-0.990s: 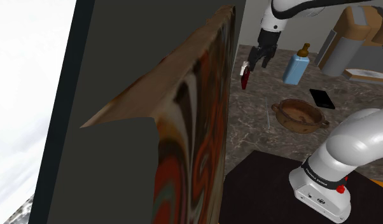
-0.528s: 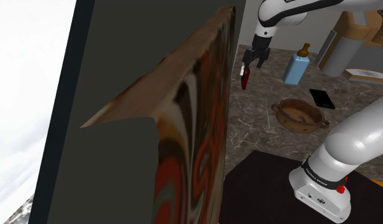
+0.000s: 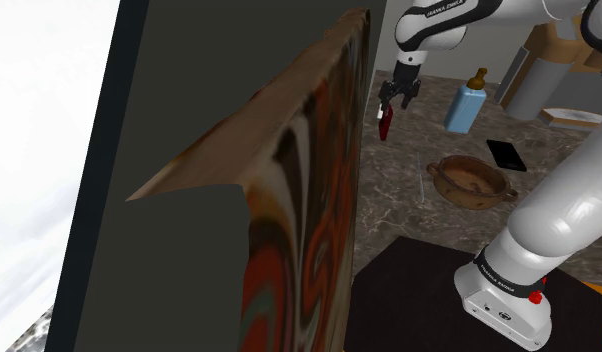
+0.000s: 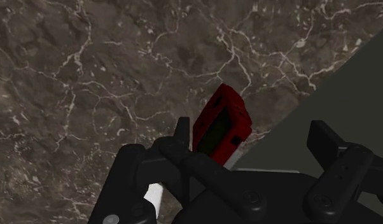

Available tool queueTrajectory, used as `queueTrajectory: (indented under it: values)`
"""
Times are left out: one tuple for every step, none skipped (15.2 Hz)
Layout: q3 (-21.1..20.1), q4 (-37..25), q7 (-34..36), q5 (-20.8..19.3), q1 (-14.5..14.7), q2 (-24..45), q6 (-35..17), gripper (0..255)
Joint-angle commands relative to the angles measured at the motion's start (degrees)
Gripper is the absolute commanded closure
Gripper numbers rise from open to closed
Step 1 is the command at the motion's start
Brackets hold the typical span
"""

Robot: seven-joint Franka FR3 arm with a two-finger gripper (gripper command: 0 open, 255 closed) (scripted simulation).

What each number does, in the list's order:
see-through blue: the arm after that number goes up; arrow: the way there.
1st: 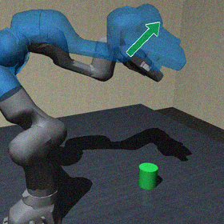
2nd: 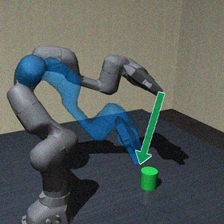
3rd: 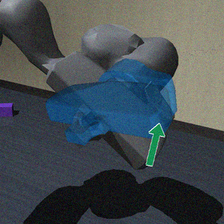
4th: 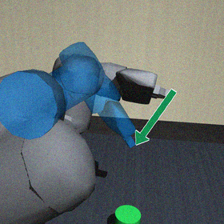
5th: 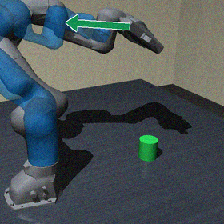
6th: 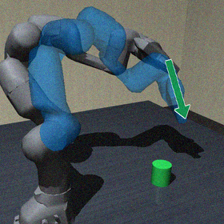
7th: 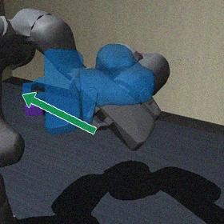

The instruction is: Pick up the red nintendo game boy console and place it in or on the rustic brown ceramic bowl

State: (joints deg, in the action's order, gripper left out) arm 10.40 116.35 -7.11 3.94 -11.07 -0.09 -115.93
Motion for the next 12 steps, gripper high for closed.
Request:
queueTrajectory:
  values:
    - [0.11,0.46,-0.15,0.24,-0.11,0.99,-1.45,0]
    - [0.09,0.95,-0.2,0.32,-0.09,1.24,-2.19,0]
    - [0.07,1.43,-0.26,0.4,-0.08,1.51,-2.93,0]
    - [0.05,1.9,-0.32,0.49,-0.06,1.78,-3.66,0]
    - [0.04,2.35,-0.38,0.59,-0.05,2.07,-4.4,0]
    - [0.01,3.04,-0.49,0.74,-0.03,2.55,-5.56,0]
    - [0.01,3.05,-0.48,0.74,-0.03,2.54,-5.56,0]
    - [0.01,3.04,-0.48,0.74,-0.03,2.55,-5.56,0]
    - [0.01,3.04,-0.49,0.74,-0.03,2.55,-5.56,0]
    - [0.01,3.04,-0.49,0.74,-0.03,2.55,-5.56,0]
    - [0.0,3.04,-0.49,0.74,-0.03,2.55,-5.56,0]
    - [0.0,3.04,-0.49,0.74,-0.03,2.55,-5.56,0]
